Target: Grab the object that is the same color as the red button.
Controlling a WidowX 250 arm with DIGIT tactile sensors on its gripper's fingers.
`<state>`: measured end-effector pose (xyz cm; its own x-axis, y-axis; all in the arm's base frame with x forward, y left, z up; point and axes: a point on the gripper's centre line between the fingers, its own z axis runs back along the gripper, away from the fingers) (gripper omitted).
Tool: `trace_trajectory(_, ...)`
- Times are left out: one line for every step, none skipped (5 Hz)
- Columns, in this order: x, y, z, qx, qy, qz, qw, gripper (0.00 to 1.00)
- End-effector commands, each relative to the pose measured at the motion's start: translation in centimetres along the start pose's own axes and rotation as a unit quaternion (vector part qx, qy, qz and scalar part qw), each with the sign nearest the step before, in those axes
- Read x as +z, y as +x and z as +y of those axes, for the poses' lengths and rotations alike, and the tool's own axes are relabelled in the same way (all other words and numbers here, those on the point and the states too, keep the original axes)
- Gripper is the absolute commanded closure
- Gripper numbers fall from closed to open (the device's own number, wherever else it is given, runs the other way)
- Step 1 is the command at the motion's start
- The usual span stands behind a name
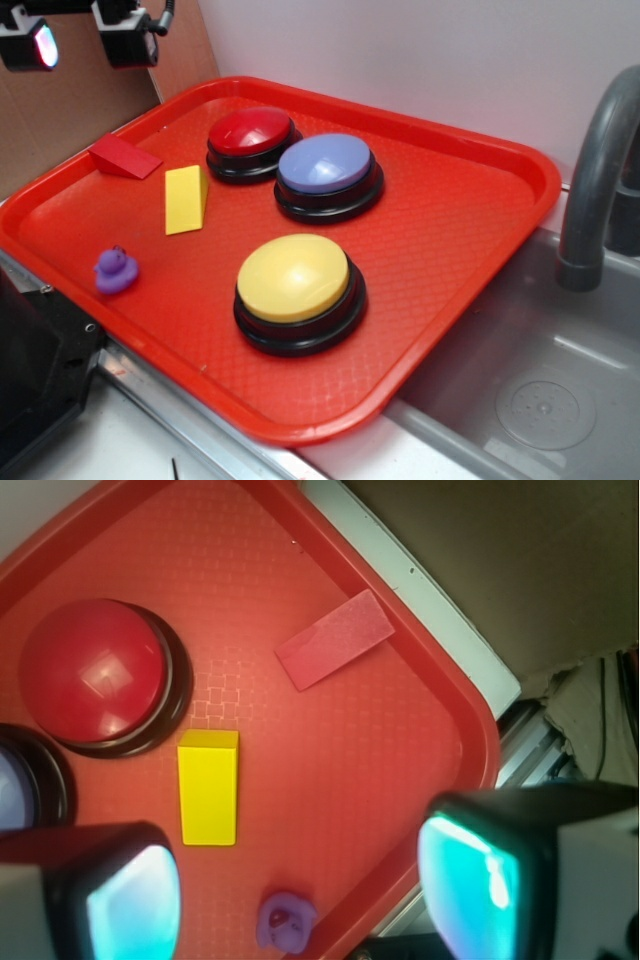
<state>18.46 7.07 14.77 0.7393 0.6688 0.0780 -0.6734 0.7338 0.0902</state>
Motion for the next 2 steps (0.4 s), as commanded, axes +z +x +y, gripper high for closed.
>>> trace_trajectory(1.3, 0.7, 0.7, 0.006, -0.009, -0.024, 1.0, 0.0)
trace_trajectory(-1.0, 2.4, 1.7, 0.132, 0.005, -0.039, 0.99, 0.0)
